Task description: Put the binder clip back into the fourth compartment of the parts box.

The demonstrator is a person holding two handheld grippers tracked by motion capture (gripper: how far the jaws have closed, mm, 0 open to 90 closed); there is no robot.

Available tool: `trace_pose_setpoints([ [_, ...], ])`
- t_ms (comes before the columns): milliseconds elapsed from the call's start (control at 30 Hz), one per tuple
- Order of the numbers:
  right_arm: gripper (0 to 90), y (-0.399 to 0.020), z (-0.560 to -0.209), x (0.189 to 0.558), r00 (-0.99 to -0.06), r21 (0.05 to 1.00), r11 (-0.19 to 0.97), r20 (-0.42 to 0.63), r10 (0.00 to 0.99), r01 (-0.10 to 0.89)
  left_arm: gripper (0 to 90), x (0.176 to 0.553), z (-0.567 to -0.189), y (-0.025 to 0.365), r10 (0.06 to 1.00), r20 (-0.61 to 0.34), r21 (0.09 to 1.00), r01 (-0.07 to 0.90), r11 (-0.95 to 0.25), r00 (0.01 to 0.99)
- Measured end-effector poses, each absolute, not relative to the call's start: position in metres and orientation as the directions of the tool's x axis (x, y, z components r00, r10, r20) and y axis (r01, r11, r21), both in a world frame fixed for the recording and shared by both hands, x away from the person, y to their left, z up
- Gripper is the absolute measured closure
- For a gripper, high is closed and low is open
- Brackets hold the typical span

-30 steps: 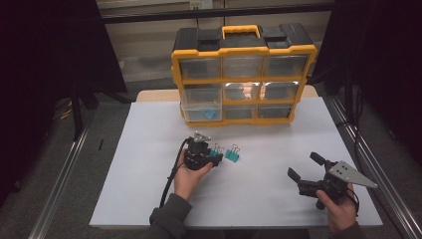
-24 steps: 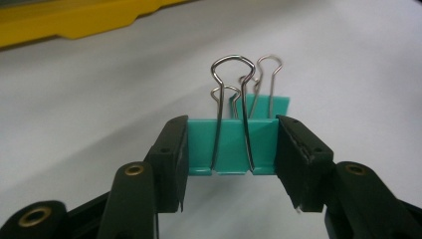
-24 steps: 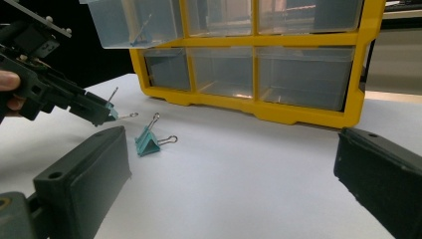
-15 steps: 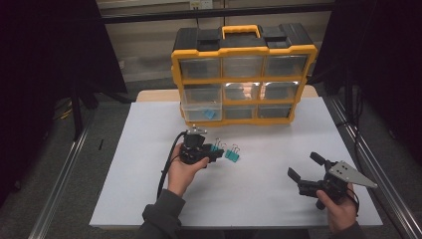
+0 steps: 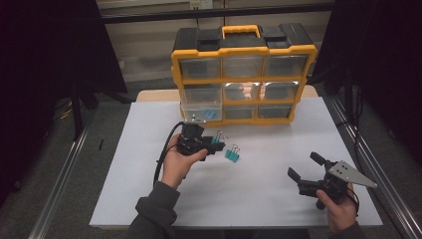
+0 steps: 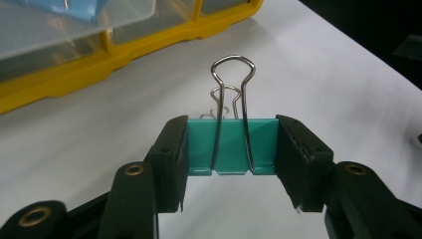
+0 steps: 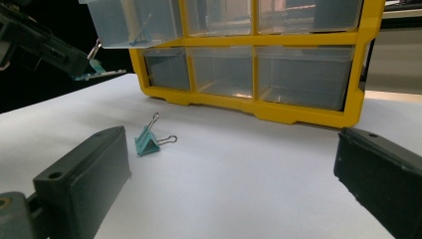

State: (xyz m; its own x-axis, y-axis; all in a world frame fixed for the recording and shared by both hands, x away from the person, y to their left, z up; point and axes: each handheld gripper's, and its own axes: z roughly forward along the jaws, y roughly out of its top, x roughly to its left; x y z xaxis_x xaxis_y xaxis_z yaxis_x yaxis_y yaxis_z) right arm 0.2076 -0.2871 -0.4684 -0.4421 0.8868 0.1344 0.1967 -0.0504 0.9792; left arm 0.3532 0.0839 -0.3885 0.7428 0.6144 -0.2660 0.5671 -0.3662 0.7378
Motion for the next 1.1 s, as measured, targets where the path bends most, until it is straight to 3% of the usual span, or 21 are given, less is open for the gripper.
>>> trace_pose_setpoints([
  [733,0.7,-0.287,-0.469,0.208,-0.453,0.981,-0.035,0.119,0.883,0.19,50.1,0.361,-0.331,0.074,0.53,-0.274,0.74,0.528,-0.417,0.803],
  [1100,0.7,-0.287,-0.468,0.207,-0.446,0.981,-0.044,0.125,0.886,0.188,50.1,0.369,-0.299,0.073,0.531,-0.254,0.752,0.511,-0.417,0.808],
])
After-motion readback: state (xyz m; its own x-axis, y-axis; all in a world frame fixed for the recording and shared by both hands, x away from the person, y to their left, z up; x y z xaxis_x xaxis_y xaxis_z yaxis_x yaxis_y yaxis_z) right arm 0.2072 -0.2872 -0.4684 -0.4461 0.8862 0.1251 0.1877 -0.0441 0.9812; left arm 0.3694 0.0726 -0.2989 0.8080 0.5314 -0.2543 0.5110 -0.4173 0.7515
